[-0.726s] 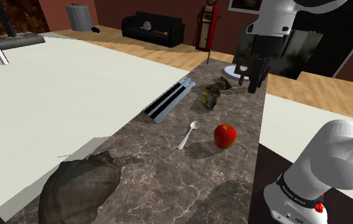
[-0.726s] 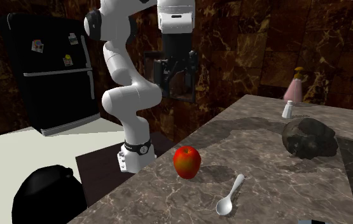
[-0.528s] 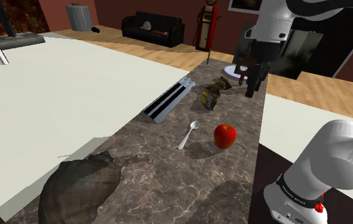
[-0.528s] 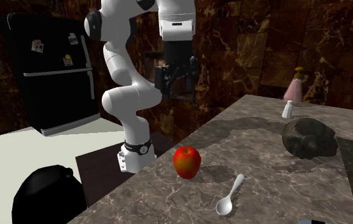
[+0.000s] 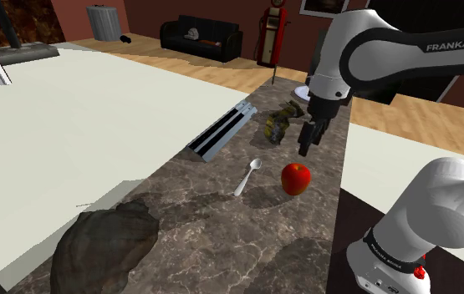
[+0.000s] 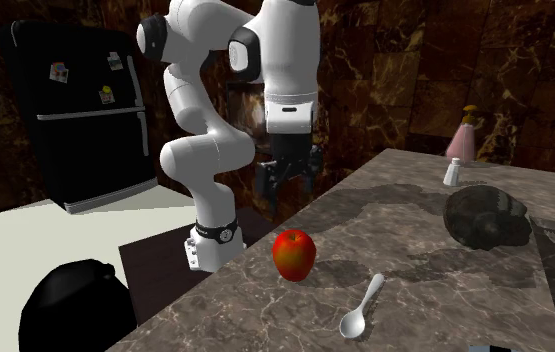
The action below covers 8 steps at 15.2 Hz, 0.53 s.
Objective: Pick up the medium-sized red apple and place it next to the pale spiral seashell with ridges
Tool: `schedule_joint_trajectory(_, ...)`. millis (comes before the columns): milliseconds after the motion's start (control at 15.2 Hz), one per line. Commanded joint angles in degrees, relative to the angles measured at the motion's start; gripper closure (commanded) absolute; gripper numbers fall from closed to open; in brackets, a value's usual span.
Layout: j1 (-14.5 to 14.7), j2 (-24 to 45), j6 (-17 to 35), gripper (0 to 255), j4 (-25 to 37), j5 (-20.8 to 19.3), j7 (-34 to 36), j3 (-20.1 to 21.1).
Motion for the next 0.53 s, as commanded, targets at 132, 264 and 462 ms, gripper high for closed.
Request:
schedule_joint_trajectory(132, 0.0, 0.9, 5.2, 0, -3.2, 0.3, 0.9, 1.0)
schedule_joint_trajectory(264, 0.1, 1.3, 6.9, 0, -4.6, 0.5, 0.9, 1.1)
schedule_joint_trajectory(462, 0.3, 2.3, 10.1, 0, -6.8, 0.9, 0.8, 1.4)
